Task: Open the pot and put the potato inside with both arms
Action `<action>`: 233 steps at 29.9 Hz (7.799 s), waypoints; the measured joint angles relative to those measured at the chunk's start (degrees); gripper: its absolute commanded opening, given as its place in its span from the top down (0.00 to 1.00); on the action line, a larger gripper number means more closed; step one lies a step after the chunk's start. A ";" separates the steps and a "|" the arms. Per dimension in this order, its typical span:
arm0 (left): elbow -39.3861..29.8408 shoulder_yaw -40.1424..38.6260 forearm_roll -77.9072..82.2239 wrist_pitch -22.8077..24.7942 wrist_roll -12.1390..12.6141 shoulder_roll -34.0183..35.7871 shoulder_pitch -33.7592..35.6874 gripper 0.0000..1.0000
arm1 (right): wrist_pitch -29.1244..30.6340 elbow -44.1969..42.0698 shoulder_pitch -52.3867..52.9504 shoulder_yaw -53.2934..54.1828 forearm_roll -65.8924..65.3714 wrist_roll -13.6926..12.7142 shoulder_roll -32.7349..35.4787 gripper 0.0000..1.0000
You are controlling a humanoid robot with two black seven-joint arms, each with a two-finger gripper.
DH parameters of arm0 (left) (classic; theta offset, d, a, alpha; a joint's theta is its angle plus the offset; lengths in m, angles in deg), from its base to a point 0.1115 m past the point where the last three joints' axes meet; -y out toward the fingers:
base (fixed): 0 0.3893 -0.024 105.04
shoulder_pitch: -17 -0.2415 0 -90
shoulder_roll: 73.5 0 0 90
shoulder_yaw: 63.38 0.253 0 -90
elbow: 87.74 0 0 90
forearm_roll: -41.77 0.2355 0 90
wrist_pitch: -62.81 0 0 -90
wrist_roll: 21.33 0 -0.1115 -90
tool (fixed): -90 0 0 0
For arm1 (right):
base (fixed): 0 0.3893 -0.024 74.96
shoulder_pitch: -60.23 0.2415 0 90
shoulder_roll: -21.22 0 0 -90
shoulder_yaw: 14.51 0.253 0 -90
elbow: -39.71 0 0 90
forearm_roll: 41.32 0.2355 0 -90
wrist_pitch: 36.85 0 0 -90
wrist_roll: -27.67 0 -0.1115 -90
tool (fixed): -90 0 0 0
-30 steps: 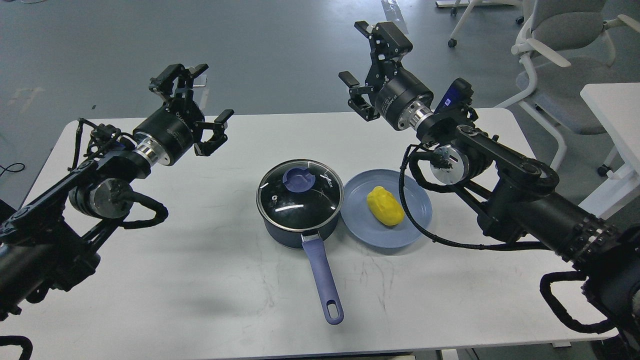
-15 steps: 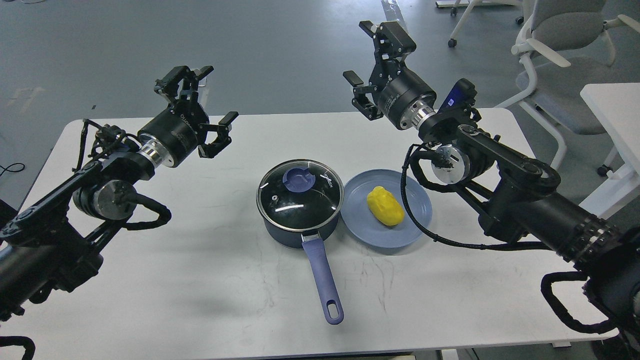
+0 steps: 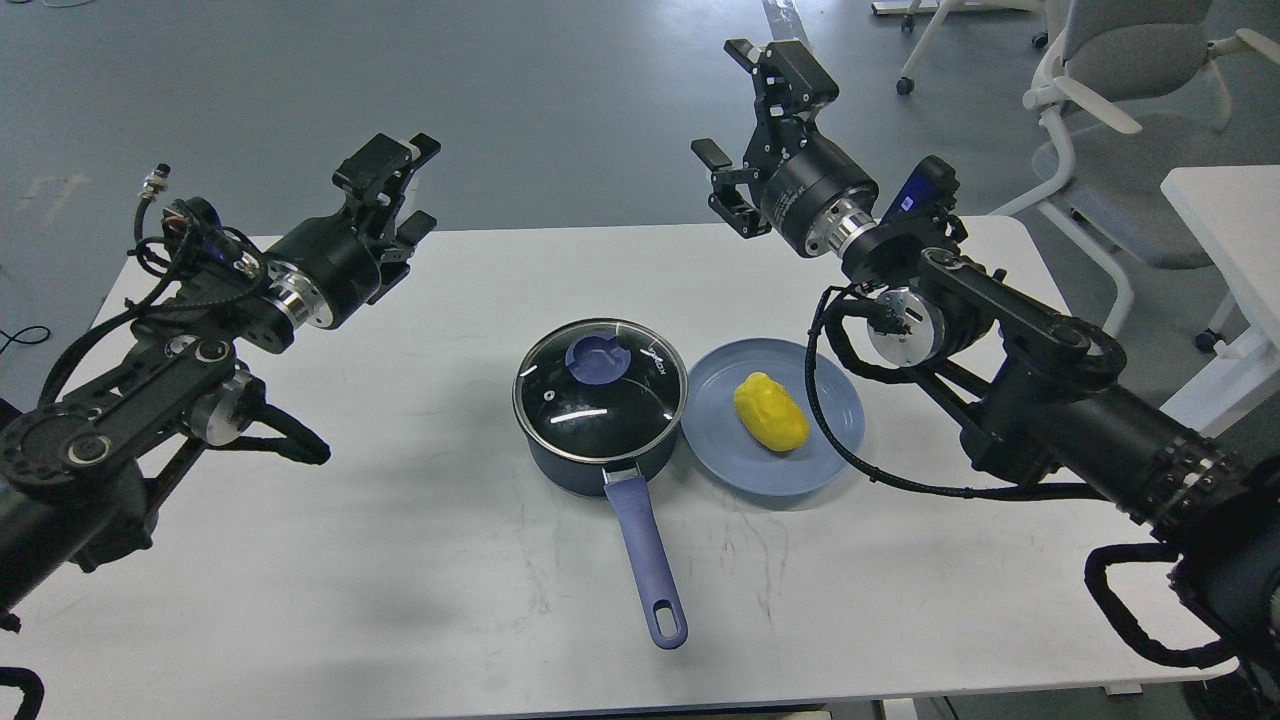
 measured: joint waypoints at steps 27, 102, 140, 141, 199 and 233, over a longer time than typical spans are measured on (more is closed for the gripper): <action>1.70 27.11 64.19 -30.44 -10.50 -1.33 5.26 0.02 | -0.23 0.12 -3.69 4.40 0.92 -1.51 10.72 0.00; 2.69 33.12 53.16 -30.41 -12.54 -2.28 16.86 0.63 | 0.18 0.27 -9.51 4.28 0.93 -2.54 15.67 0.00; 16.73 33.40 44.47 -30.41 -12.52 12.67 -5.16 0.78 | 0.20 0.64 -9.69 3.56 0.97 -2.45 15.85 0.00; 17.52 33.41 44.20 -30.41 -12.52 12.06 -5.40 0.76 | 0.18 0.66 -9.69 3.57 0.98 -2.45 15.97 0.00; 7.73 32.41 -3.86 -25.43 -12.51 19.21 21.68 0.02 | 0.23 0.93 -9.29 4.60 1.01 -2.31 16.16 0.00; 7.63 4.39 -52.03 18.96 21.32 -1.47 7.61 0.02 | 4.21 10.80 -9.00 3.45 0.99 -2.48 15.16 0.00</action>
